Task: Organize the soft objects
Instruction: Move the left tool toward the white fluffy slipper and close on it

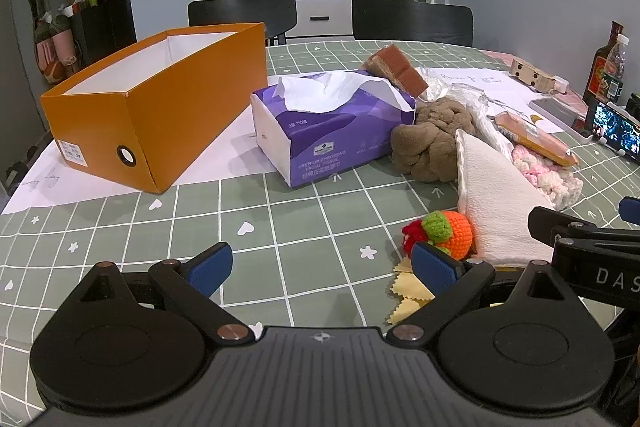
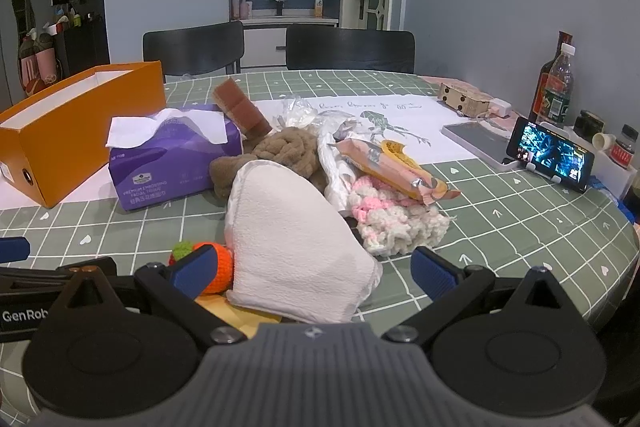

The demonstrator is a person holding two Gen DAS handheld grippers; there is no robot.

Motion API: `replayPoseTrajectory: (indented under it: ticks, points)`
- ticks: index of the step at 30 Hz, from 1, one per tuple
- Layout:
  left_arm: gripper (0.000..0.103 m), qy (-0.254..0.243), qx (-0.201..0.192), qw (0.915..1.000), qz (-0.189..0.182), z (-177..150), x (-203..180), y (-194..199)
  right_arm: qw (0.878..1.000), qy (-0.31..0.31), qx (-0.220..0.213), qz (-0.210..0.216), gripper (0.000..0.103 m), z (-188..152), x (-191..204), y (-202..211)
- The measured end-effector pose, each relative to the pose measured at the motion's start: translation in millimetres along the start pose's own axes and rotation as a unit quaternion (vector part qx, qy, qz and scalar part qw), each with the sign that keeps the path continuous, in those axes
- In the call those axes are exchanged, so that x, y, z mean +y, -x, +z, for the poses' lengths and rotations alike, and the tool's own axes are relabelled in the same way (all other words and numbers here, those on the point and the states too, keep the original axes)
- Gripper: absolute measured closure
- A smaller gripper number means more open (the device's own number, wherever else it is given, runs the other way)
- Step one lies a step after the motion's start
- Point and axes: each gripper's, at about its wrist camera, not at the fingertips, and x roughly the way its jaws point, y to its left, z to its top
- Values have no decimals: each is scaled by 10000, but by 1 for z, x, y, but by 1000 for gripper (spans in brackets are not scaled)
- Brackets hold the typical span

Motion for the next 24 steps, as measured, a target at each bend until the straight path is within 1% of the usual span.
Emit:
replayPoseTrajectory:
  ticks: [5, 9, 11, 14, 16, 18, 20, 22, 24]
  points:
    - [0, -20, 19, 9999, -136, -3, 0, 2, 9998, 146, -72, 146, 2, -2, -3, 1]
    - [0, 167, 146, 9989, -417, -3, 4, -3, 9974, 465, -180, 529, 2, -3, -11, 1]
    - [0, 197, 187, 9984, -488, -4, 4, -6, 9948, 688, -263, 697, 2, -2, -12, 3]
    - [0, 124, 161, 9980, -593, -4, 0, -8, 9868, 1156, -236, 1109, 2, 4, -15, 6]
    - [0, 138, 131, 9973, -709, -4, -1, -9, 9821, 1319, -200, 1330, 2, 11, -18, 9]
    - [0, 134, 165, 9968, -771, -4, -4, -11, 9766, 1599, -233, 1416, 2, 18, -19, 13]
    - [0, 28, 241, 9964, -812, -5, -8, -14, 9699, 1959, -206, 1432, 3, 23, -19, 16]
    - [0, -124, 294, 9960, -839, -7, -14, -15, 9626, 2235, -45, 1528, 3, 28, -20, 15]
    - [0, -210, 325, 9949, -928, -8, -19, -13, 9572, 2379, 115, 1643, 3, 34, -24, 14]
